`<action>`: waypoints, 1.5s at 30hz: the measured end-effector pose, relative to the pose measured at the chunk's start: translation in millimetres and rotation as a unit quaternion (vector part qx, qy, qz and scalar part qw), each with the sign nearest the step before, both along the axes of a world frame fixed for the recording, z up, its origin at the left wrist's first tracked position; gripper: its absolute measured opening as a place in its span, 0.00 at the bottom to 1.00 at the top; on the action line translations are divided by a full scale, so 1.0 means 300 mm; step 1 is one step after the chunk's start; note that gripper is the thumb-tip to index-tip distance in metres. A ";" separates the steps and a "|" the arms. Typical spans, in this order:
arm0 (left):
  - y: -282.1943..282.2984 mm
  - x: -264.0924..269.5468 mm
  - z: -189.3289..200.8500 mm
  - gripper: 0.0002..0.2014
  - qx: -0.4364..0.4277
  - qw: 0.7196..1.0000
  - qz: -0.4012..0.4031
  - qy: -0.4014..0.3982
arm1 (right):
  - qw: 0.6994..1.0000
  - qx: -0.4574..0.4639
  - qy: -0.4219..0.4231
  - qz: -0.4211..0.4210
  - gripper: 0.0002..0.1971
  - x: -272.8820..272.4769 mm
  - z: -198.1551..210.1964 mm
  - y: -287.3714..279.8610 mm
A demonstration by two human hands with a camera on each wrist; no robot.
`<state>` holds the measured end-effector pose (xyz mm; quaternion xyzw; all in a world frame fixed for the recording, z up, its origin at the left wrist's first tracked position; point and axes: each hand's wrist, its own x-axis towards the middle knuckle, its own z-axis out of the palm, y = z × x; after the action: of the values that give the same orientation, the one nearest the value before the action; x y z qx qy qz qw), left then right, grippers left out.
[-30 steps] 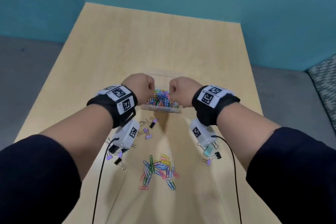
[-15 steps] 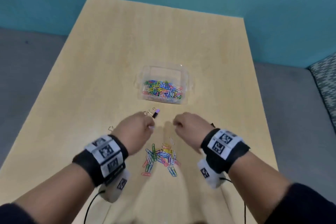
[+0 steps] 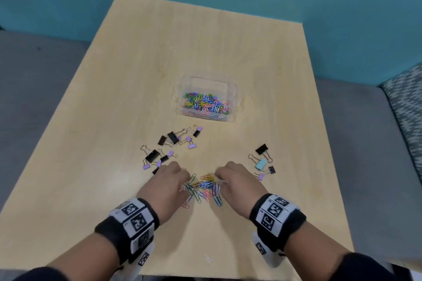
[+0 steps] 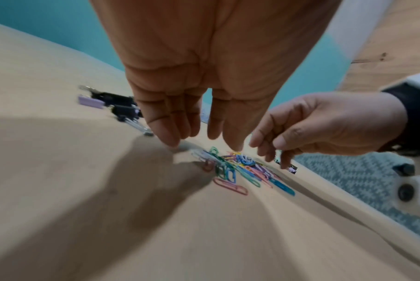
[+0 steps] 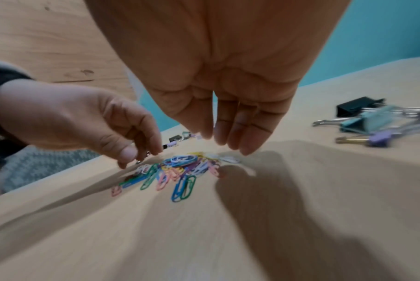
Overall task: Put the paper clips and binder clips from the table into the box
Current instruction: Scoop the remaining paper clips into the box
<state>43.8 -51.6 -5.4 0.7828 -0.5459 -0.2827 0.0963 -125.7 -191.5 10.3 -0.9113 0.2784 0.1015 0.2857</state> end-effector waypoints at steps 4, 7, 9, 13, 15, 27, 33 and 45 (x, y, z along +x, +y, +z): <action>0.083 -0.026 -0.017 0.29 0.010 0.999 0.031 0.034 | 0.995 0.023 0.046 -0.091 0.26 -0.090 -0.022 0.044; 0.053 -0.058 -0.028 0.30 0.006 0.999 0.028 0.013 | 0.996 0.016 0.039 -0.079 0.32 -0.062 -0.053 0.092; 0.006 -0.065 -0.032 0.29 -0.002 0.999 0.049 0.014 | 0.997 0.001 0.015 -0.077 0.29 -0.010 -0.068 0.101; -0.085 -0.070 -0.040 0.15 -0.016 0.998 0.062 0.012 | 0.997 -0.020 -0.014 -0.077 0.16 0.081 -0.087 0.075; -0.111 -0.067 -0.047 0.11 -0.018 0.998 0.061 0.002 | 0.997 -0.023 -0.014 -0.071 0.11 0.103 -0.088 0.057; -0.147 -0.040 -0.023 0.06 0.000 0.998 0.036 -0.043 | 0.999 -0.018 0.008 -0.046 0.02 0.107 -0.059 -0.001; -0.156 -0.013 -0.019 0.08 0.033 0.999 0.042 -0.006 | 0.999 0.008 0.037 -0.025 0.05 0.102 -0.022 -0.040; -0.284 0.166 0.203 0.08 0.026 0.986 0.037 0.163 | 0.990 0.104 0.081 0.054 0.08 0.190 0.222 -0.254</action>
<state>93.6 -136.7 55.6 0.7481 -0.4857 -0.4171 0.1746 -68.7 -267.7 76.8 -0.8790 0.2390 0.2191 0.3498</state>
